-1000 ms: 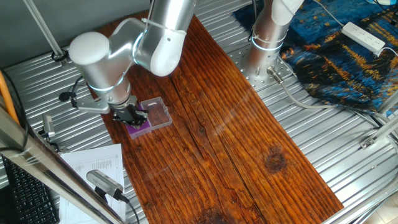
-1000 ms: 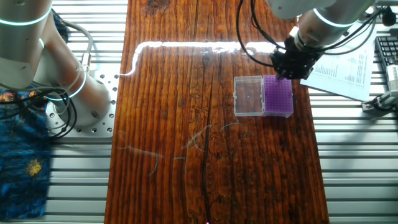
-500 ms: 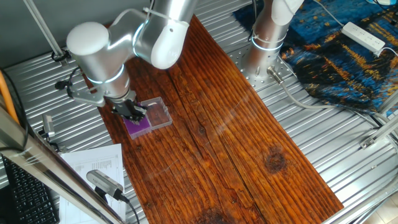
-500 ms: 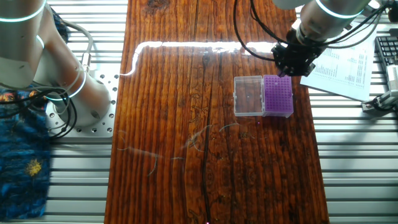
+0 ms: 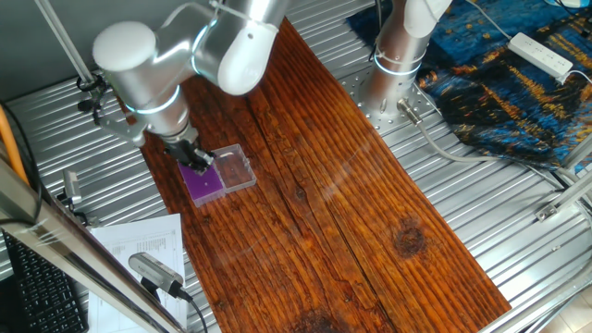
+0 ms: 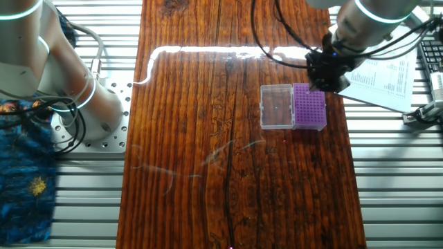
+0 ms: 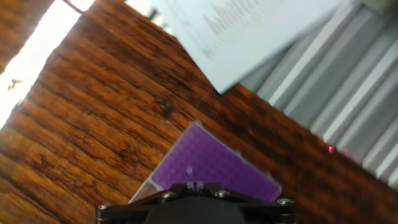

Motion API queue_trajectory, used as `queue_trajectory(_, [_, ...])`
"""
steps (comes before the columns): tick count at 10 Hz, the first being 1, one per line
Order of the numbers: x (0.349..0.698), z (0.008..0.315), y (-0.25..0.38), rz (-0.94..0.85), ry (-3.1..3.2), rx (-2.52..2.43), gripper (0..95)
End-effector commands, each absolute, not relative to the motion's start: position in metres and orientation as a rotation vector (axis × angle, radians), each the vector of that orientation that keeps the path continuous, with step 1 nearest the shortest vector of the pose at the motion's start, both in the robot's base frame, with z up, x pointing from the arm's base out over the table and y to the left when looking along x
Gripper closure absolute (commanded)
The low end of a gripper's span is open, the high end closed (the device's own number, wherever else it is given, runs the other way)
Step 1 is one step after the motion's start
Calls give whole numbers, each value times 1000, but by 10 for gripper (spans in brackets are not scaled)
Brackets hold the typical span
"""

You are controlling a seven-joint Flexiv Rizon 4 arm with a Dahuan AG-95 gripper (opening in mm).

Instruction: Insert a small pipette tip into the holder for small pipette tips

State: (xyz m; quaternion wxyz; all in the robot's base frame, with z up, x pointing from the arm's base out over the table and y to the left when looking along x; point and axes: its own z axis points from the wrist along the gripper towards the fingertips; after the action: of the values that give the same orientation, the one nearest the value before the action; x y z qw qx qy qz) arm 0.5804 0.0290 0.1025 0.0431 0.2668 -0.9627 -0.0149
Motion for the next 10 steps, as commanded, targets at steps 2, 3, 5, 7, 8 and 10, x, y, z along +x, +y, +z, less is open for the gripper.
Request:
queue_trajectory(2, [542,110,16,-28,-3018,532,950])
queue_trajectory(3, [537,111,15,-25,-3037,446,950])
queue_trajectory(5, [529,112,14,-29,-3063,335,950])
queue_trajectory(7, [522,111,12,-26,-3087,330,950])
queue_trajectory(8, [520,110,12,-23,-3112,342,950])
queue_trajectory(10, [513,111,11,-4,-3153,313,950])
